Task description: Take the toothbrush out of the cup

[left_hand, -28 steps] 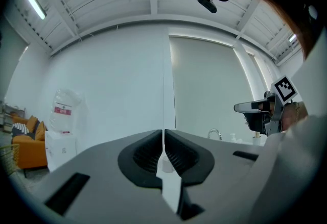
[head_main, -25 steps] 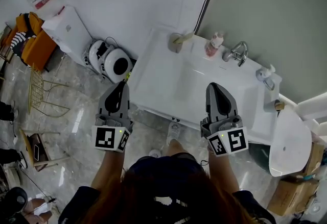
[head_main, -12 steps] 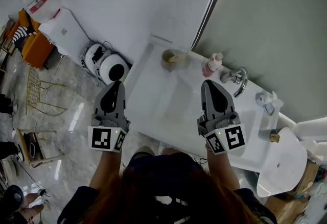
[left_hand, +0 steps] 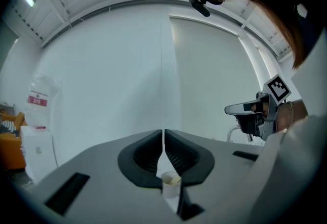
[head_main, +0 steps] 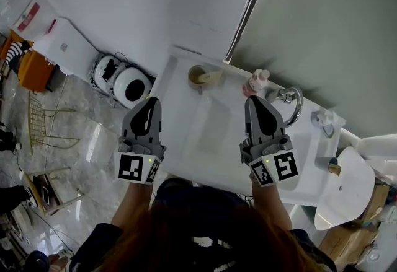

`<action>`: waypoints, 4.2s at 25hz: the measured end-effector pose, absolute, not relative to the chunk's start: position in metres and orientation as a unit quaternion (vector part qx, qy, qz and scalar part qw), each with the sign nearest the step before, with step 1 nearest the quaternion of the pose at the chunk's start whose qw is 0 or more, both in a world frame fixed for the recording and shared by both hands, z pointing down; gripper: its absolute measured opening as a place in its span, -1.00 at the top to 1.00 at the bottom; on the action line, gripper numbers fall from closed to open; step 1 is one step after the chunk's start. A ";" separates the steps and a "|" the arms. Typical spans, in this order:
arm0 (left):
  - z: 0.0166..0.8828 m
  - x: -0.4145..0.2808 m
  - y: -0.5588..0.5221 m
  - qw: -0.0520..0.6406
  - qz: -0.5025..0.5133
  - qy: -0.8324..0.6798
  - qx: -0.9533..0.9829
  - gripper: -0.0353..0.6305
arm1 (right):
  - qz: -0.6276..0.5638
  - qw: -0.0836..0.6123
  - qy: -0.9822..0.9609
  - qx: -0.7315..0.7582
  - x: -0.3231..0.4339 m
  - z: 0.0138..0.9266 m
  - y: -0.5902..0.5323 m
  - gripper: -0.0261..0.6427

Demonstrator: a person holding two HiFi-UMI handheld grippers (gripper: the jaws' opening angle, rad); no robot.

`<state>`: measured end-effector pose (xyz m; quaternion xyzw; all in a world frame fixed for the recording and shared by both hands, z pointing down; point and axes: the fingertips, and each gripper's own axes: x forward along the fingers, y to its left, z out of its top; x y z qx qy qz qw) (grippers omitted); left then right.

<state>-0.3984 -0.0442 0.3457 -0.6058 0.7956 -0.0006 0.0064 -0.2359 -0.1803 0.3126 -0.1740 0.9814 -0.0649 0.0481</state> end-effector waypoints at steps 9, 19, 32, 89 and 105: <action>0.376 -0.417 -0.101 -0.012 0.008 0.749 -0.663 0.81 | -0.087 0.016 0.971 -0.222 -0.254 0.347 -0.208 0.88; 0.429 -0.395 -0.161 -0.079 0.014 0.681 -0.728 0.58 | -0.102 -0.007 0.966 -0.236 -0.274 0.379 -0.213 0.88; 0.522 -0.372 -0.228 -0.128 -0.093 0.645 -0.748 0.20 | -0.123 -0.013 0.959 -0.257 -0.272 0.397 -0.217 0.88; 0.313 -0.335 -0.141 0.038 0.020 0.651 -0.758 0.72 | -0.032 0.059 0.940 -0.335 -0.166 0.307 -0.182 0.88; 0.327 -0.205 -0.184 0.029 0.023 0.525 -0.850 0.72 | -0.024 0.052 0.876 -0.479 -0.035 0.314 -0.174 0.88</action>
